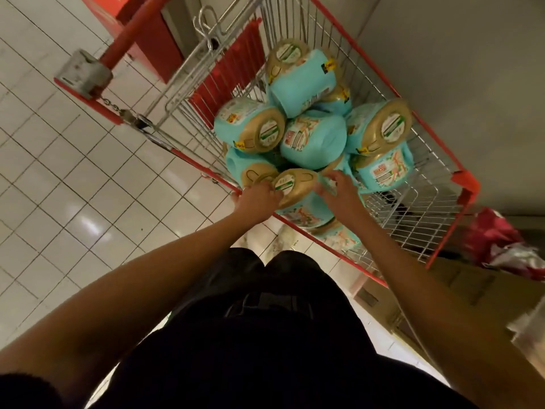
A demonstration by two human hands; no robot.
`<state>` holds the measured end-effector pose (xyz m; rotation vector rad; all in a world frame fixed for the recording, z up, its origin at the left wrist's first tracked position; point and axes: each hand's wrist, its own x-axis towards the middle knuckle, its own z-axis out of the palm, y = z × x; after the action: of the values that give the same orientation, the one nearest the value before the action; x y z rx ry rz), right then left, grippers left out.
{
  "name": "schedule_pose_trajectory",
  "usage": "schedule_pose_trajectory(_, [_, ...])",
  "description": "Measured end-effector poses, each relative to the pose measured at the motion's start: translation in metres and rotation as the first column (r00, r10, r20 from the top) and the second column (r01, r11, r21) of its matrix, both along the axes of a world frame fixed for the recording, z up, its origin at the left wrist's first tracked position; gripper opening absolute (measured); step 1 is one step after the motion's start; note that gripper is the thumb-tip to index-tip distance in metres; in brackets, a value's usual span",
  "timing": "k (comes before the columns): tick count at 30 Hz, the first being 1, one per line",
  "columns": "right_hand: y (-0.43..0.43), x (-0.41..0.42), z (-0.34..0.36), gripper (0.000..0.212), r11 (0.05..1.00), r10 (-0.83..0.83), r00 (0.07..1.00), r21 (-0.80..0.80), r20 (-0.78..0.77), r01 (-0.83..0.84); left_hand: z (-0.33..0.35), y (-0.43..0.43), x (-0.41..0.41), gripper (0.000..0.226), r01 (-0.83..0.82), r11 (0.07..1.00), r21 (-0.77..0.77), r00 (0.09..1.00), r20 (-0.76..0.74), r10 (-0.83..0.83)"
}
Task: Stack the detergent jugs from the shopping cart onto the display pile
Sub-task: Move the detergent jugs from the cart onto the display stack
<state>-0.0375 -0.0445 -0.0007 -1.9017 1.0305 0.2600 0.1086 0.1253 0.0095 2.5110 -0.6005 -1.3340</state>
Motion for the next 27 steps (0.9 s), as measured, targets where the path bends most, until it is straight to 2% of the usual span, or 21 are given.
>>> schedule_pose_trajectory(3, [-0.002, 0.018, -0.02, 0.077, 0.993, 0.121, 0.989, 0.003, -0.09, -0.121, -0.017, -0.007, -0.001, 0.05, 0.065, 0.989, 0.129, 0.998, -0.005, -0.065])
schedule_pose_trajectory(7, [-0.006, 0.031, -0.033, 0.103, 0.964, 0.266, 0.96, 0.03, -0.084, -0.265, -0.035, -0.011, -0.002, 0.051, 0.126, 0.96, 0.249, 0.992, -0.009, -0.128])
schedule_pose_trajectory(12, [-0.025, 0.035, -0.038, 0.122, 0.913, 0.402, 0.915, 0.087, -0.038, -0.398, -0.038, -0.02, -0.005, 0.04, 0.034, 0.983, 0.183, 0.999, -0.04, -0.027])
schedule_pose_trajectory(15, [-0.03, 0.035, -0.038, 0.129, 0.901, 0.429, 0.903, 0.081, -0.007, -0.427, -0.033, -0.023, -0.006, 0.032, -0.068, 0.984, 0.166, 0.995, -0.062, 0.079])
schedule_pose_trajectory(17, [-0.029, 0.034, -0.037, 0.134, 0.898, 0.437, 0.9, 0.051, -0.002, -0.436, -0.028, -0.023, -0.005, 0.032, -0.078, 0.987, 0.144, 0.994, -0.063, 0.087])
schedule_pose_trajectory(19, [-0.03, 0.032, -0.033, 0.127, 0.907, 0.421, 0.907, 0.021, 0.008, -0.421, -0.022, -0.021, -0.004, 0.035, -0.084, 0.991, 0.102, 0.994, -0.066, 0.091])
schedule_pose_trajectory(22, [-0.036, 0.027, -0.021, 0.112, 0.952, 0.304, 0.95, 0.017, 0.066, -0.306, -0.012, -0.019, -0.001, 0.041, -0.151, 0.988, -0.023, 0.98, -0.131, 0.146])
schedule_pose_trajectory(24, [-0.043, 0.024, -0.012, 0.104, 0.973, 0.214, 0.972, 0.062, 0.093, -0.22, -0.003, -0.021, 0.003, 0.041, -0.22, 0.971, -0.097, 0.962, -0.187, 0.2])
schedule_pose_trajectory(27, [-0.054, 0.02, 0.006, 0.086, 0.986, 0.075, 0.992, 0.144, 0.102, -0.089, 0.012, -0.024, 0.006, 0.041, -0.298, 0.942, -0.155, 0.946, -0.183, 0.269])
